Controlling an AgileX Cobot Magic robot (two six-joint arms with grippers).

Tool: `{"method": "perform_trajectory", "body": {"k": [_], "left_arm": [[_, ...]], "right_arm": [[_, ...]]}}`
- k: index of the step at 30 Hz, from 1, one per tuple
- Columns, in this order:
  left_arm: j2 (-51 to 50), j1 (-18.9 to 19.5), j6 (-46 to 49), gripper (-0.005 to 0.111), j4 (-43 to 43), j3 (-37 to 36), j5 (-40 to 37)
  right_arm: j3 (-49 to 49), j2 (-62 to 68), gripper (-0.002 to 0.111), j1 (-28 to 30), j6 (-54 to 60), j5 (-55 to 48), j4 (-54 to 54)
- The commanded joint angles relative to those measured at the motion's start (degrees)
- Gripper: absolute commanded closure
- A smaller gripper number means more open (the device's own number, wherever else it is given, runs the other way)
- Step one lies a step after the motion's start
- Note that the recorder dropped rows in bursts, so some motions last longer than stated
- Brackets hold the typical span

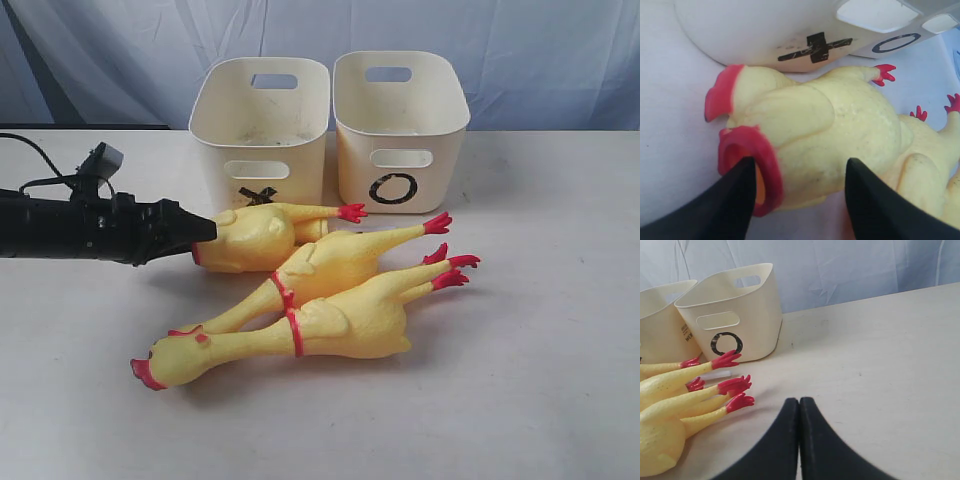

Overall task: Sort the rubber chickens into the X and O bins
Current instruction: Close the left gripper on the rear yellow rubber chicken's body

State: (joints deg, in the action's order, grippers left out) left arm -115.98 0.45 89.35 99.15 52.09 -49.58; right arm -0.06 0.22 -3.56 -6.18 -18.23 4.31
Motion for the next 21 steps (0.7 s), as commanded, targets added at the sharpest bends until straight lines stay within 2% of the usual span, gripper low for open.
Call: {"method": "perform_trajectory", "body": {"k": [1,8,14,17,21], "left_arm": [[-0.9,-1.8,-0.7,0.055,-0.1,0.8,-0.1],[-3.7,-2.3,-0.8,0.055,-0.4,1.4,-0.3],[-3.7,-2.3,-0.7,0.064,0.4,1.4,0.5],[-3.7,-2.3,-0.7,0.072,-0.2,1.4,0.5],[-3.7,-2.3,-0.7,0.090,-2.4,1.4,0.2]], "right_arm": [[0.1,-0.2,0.109,-0.1,0.2,0.5,-0.4],[0.1,-0.2,0.109,-0.1,0.2,0.5,-0.4],[0.1,-0.2,0.109,-0.1,0.2,0.5,-0.4],[0.1,-0.2,0.109,-0.1,0.2,0.5,-0.4],[0.1,-0.2,0.109,-0.1,0.2,0.5,-0.4]]}}
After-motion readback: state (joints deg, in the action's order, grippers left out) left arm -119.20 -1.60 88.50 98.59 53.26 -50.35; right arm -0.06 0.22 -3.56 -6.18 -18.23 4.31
